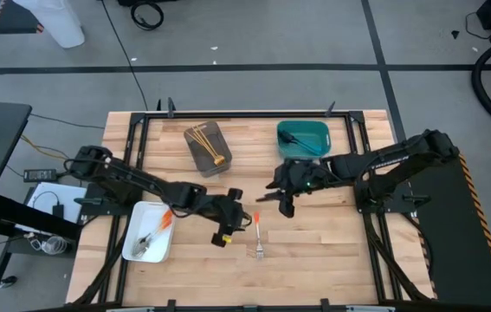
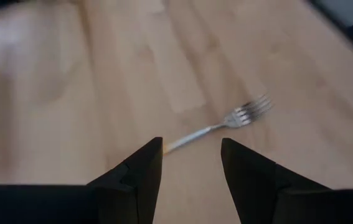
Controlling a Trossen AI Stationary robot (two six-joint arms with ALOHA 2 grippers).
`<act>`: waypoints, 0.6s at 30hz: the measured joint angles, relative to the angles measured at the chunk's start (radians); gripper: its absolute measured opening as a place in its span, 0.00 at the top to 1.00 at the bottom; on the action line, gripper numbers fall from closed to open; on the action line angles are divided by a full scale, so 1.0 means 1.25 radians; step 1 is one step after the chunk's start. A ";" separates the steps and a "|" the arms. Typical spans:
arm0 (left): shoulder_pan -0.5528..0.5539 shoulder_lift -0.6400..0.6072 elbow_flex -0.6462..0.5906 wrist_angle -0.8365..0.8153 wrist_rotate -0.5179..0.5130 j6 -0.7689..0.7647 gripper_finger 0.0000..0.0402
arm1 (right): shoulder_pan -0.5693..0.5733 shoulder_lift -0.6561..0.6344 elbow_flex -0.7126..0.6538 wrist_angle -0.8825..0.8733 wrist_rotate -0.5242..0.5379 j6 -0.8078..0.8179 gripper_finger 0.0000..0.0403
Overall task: Sort silverware by color (type)
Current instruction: Put the orange fork into the white bin
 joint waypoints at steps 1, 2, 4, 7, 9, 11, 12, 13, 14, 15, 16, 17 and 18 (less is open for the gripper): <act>0.010 0.002 0.000 0.002 0.038 -0.011 0.57 | 0.011 0.000 0.000 0.001 0.009 0.006 0.64; 0.021 0.003 -0.001 -0.006 0.072 -0.026 0.57 | 0.023 0.000 0.000 0.002 0.025 0.014 0.64; 0.039 0.008 -0.001 -0.002 0.137 -0.056 0.57 | 0.048 0.000 0.000 -0.001 0.066 0.023 0.64; 0.056 0.012 -0.001 -0.029 0.170 -0.069 0.57 | 0.086 0.000 0.000 -0.002 0.126 0.016 0.64; 0.061 0.012 -0.001 -0.039 0.172 -0.066 0.57 | 0.103 -0.005 0.000 -0.012 0.142 0.009 0.64; 0.064 0.012 0.009 -0.074 0.173 -0.066 0.57 | 0.116 -0.013 0.000 -0.021 0.144 0.014 0.64; 0.064 0.013 0.018 -0.091 0.173 -0.066 0.57 | 0.123 -0.018 0.000 -0.023 0.147 0.014 0.64; 0.064 0.013 0.026 -0.100 0.173 -0.063 0.57 | 0.129 -0.022 0.000 -0.027 0.157 0.013 0.64; 0.064 0.013 0.034 -0.103 0.173 -0.060 0.57 | 0.135 -0.027 0.000 -0.033 0.169 0.013 0.64; 0.064 0.017 0.043 -0.102 0.173 -0.060 0.57 | 0.142 -0.032 0.000 -0.043 0.182 0.013 0.64; 0.064 0.020 0.051 -0.107 0.173 -0.060 0.57 | 0.146 -0.037 0.000 -0.050 0.193 0.013 0.64; 0.064 0.022 0.059 -0.124 0.173 -0.060 0.57 | 0.151 -0.042 0.000 -0.051 0.203 0.013 0.64; 0.064 0.027 0.071 -0.137 0.173 -0.059 0.57 | 0.156 -0.047 0.000 -0.056 0.210 0.014 0.64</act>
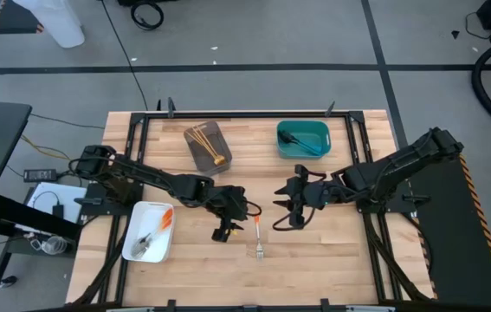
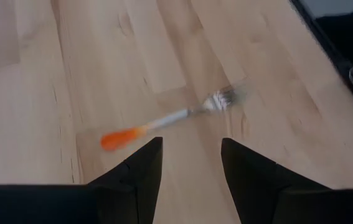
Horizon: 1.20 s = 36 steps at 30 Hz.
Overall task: Sort silverware by color (type)
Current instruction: Put the orange fork into the white bin
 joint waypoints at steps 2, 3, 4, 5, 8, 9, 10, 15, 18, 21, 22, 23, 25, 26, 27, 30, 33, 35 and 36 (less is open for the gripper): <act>0.000 0.007 0.022 -0.015 0.000 0.000 0.57 | 0.009 -0.007 0.000 -0.003 0.009 0.000 0.64; 0.000 0.006 0.026 -0.032 0.000 0.003 0.57 | 0.013 -0.008 0.000 -0.003 0.015 0.000 0.64; 0.000 0.006 0.032 -0.040 0.000 0.006 0.57 | 0.017 -0.009 0.000 -0.006 0.020 0.000 0.64; 0.000 0.008 0.036 -0.038 0.000 0.007 0.57 | 0.021 -0.011 0.000 -0.015 0.023 0.000 0.64; 0.000 0.018 0.053 -0.057 0.005 0.007 0.57 | 0.023 -0.014 0.000 -0.021 0.026 0.006 0.64; 0.000 0.027 0.061 -0.054 0.014 0.008 0.57 | 0.022 -0.014 0.000 -0.029 0.026 0.011 0.64; 0.000 0.038 0.069 -0.046 0.021 0.013 0.57 | 0.022 -0.013 0.000 -0.033 0.026 0.016 0.64; -0.007 0.094 0.104 -0.060 0.038 0.044 0.57 | 0.028 -0.013 0.000 -0.064 0.027 0.038 0.64; -0.007 0.124 0.133 -0.074 0.040 0.065 0.57 | 0.041 -0.013 0.000 -0.097 0.018 0.040 0.64; -0.006 0.153 0.150 -0.082 0.057 0.110 0.57 | 0.061 -0.013 0.000 -0.133 0.000 0.040 0.64; -0.006 0.161 0.152 -0.084 0.074 0.131 0.57 | 0.068 -0.013 0.000 -0.144 -0.007 0.040 0.64; -0.005 0.170 0.158 -0.082 0.090 0.155 0.57 | 0.076 -0.013 0.000 -0.149 -0.013 0.040 0.64; -0.006 0.186 0.162 -0.079 0.100 0.222 0.57 | 0.092 -0.013 0.000 -0.145 -0.023 0.040 0.64; -0.006 0.193 0.162 -0.077 0.101 0.261 0.57 | 0.100 -0.013 0.000 -0.145 -0.022 0.040 0.64; -0.007 0.200 0.161 -0.077 0.101 0.305 0.57 | 0.108 -0.013 0.000 -0.143 -0.017 0.040 0.64; -0.007 0.215 0.161 -0.064 0.103 0.422 0.57 | 0.126 -0.013 0.000 -0.132 0.022 0.040 0.64; -0.005 0.239 0.161 -0.036 0.102 0.482 0.57 | 0.136 -0.013 0.000 -0.119 0.056 0.051 0.64; -0.004 0.252 0.161 -0.015 0.104 0.488 0.57 | 0.141 -0.013 0.000 -0.103 0.074 0.061 0.64; -0.004 0.257 0.161 -0.002 0.106 0.489 0.57 | 0.143 -0.013 0.000 -0.099 0.083 0.067 0.64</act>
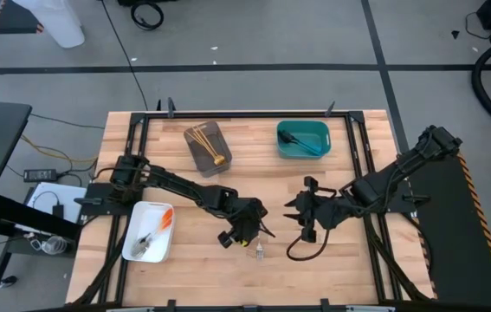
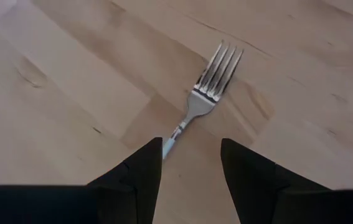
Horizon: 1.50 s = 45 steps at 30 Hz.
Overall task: Sort silverware by color (type)
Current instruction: Put the orange fork into the white bin
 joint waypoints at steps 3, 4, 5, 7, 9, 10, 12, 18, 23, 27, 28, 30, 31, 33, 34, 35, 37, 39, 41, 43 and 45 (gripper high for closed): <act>0.000 0.001 0.000 0.002 0.001 0.000 0.57 | 0.003 0.002 -0.009 0.029 0.023 0.013 0.64; 0.000 0.001 0.000 0.004 0.001 0.000 0.58 | 0.003 0.003 -0.015 0.035 0.026 0.014 0.64; 0.000 0.001 0.000 0.004 0.002 -0.004 0.58 | 0.003 0.005 -0.021 0.044 0.028 0.015 0.64; 0.000 0.001 0.007 -0.001 0.006 -0.012 0.60 | 0.003 0.009 -0.034 0.072 0.027 0.015 0.64; 0.001 0.004 0.019 0.004 0.020 -0.019 0.63 | 0.003 0.009 -0.047 0.090 0.025 0.015 0.64; 0.002 0.013 0.029 0.008 0.028 -0.019 0.64 | 0.003 0.009 -0.049 0.094 0.024 0.018 0.64; 0.002 0.025 0.041 -0.011 0.030 -0.023 0.67 | 0.003 0.008 -0.049 0.094 0.025 0.034 0.64; 0.009 0.067 0.119 -0.047 0.031 -0.026 0.71 | 0.021 0.007 -0.050 0.100 0.016 0.056 0.64; 0.013 0.085 0.141 -0.067 0.043 -0.010 0.71 | 0.033 0.007 -0.050 0.107 0.018 0.057 0.64; 0.016 0.103 0.139 -0.079 0.054 -0.006 0.71 | 0.034 0.007 -0.050 0.106 0.025 0.059 0.64; 0.016 0.104 0.138 -0.082 0.054 -0.006 0.71 | 0.034 0.007 -0.050 0.106 0.027 0.059 0.64; 0.016 0.104 0.139 -0.059 0.055 -0.006 0.71 | 0.036 0.007 -0.050 0.106 0.031 0.062 0.64; 0.016 0.104 0.140 -0.050 0.055 -0.007 0.71 | 0.037 0.007 -0.050 0.105 0.031 0.063 0.64; 0.016 0.104 0.140 -0.051 0.052 -0.017 0.71 | 0.040 0.007 -0.050 0.106 0.033 0.062 0.64; 0.016 0.104 0.140 -0.052 0.051 -0.023 0.70 | 0.040 0.007 -0.050 0.106 0.033 0.060 0.64; 0.015 0.104 0.140 -0.054 0.051 -0.026 0.70 | 0.040 0.007 -0.050 0.106 0.033 0.059 0.64; 0.011 0.104 0.140 -0.059 0.039 -0.027 0.67 | 0.040 0.007 -0.050 0.106 0.035 0.059 0.64; 0.010 0.104 0.139 -0.060 0.026 -0.024 0.63 | 0.040 0.007 -0.050 0.105 0.038 0.059 0.64; 0.010 0.104 0.139 -0.057 0.024 -0.021 0.59 | 0.040 0.007 -0.050 0.105 0.038 0.059 0.64; 0.010 0.104 0.139 -0.060 0.023 -0.024 0.56 | 0.040 0.007 -0.050 0.106 0.040 0.059 0.64; 0.010 0.104 0.139 -0.065 0.021 -0.027 0.54 | 0.040 0.007 -0.050 0.106 0.043 0.059 0.64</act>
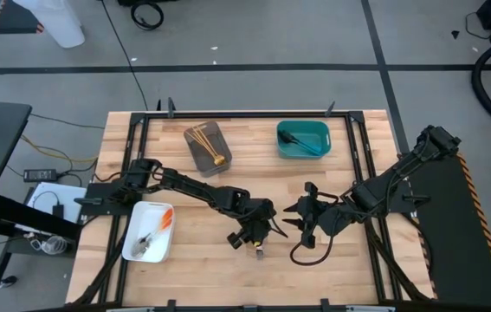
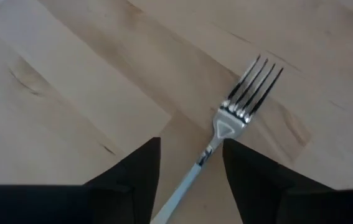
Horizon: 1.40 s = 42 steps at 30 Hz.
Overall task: Sort silverware by color (type)
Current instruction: Put the orange fork into the white bin
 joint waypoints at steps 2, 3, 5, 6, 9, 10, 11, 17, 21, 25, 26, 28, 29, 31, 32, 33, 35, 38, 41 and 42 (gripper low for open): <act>-0.002 0.000 0.000 -0.010 -0.008 -0.001 0.54 | 0.000 0.000 0.000 0.000 0.020 0.001 0.64; -0.004 0.000 0.000 -0.011 -0.015 0.000 0.54 | 0.000 0.000 0.000 0.000 0.034 0.001 0.64; -0.005 0.000 0.000 -0.009 -0.023 0.001 0.55 | -0.001 0.000 0.000 0.000 0.056 0.000 0.64; -0.007 0.000 0.003 -0.013 -0.023 0.000 0.55 | -0.001 0.000 0.000 0.000 0.058 0.000 0.64; -0.009 0.000 0.011 -0.012 -0.024 0.006 0.56 | -0.001 0.000 0.000 0.001 0.058 -0.002 0.64; -0.008 0.000 0.011 -0.013 -0.023 0.012 0.56 | -0.001 0.000 0.000 0.001 0.058 -0.002 0.64; -0.007 0.000 0.011 -0.016 -0.023 0.016 0.56 | -0.001 0.000 0.000 0.001 0.058 -0.002 0.64; -0.005 0.000 0.010 -0.014 -0.024 0.016 0.56 | -0.002 0.000 0.000 0.006 0.061 -0.011 0.64; -0.005 0.013 0.010 -0.014 -0.024 0.005 0.56 | -0.007 0.000 0.000 0.006 0.062 -0.023 0.64; -0.006 0.014 0.011 -0.013 -0.030 0.002 0.56 | -0.012 0.000 -0.010 0.025 0.062 -0.023 0.64; -0.006 0.014 0.011 -0.014 -0.034 0.000 0.56 | -0.012 0.000 -0.016 0.030 0.061 -0.023 0.64; -0.006 0.015 0.011 -0.012 -0.036 0.000 0.56 | -0.012 0.001 -0.023 0.028 0.061 -0.023 0.64; -0.008 0.015 0.011 -0.010 -0.036 0.000 0.56 | -0.012 0.001 -0.025 0.030 0.060 -0.023 0.64; -0.009 0.015 0.011 -0.008 -0.036 0.000 0.56 | -0.012 0.001 -0.027 0.029 0.060 -0.009 0.64; -0.009 0.015 0.011 -0.009 -0.036 0.000 0.56 | -0.012 0.001 -0.028 0.029 0.059 -0.003 0.64; -0.009 0.015 0.011 -0.012 -0.036 0.000 0.56 | -0.012 0.001 -0.028 0.030 0.057 -0.002 0.64; -0.009 0.015 0.011 -0.035 -0.036 0.007 0.56 | -0.012 0.001 -0.028 0.030 0.055 -0.002 0.64; -0.007 0.013 0.011 -0.091 -0.043 0.056 0.56 | -0.012 0.001 -0.028 0.030 0.054 -0.002 0.64; -0.007 0.012 0.011 -0.122 -0.045 0.091 0.56 | -0.012 0.001 -0.028 0.030 0.054 -0.002 0.64; -0.007 0.011 0.011 -0.127 -0.045 0.101 0.56 | -0.012 0.001 -0.028 0.030 0.054 -0.002 0.64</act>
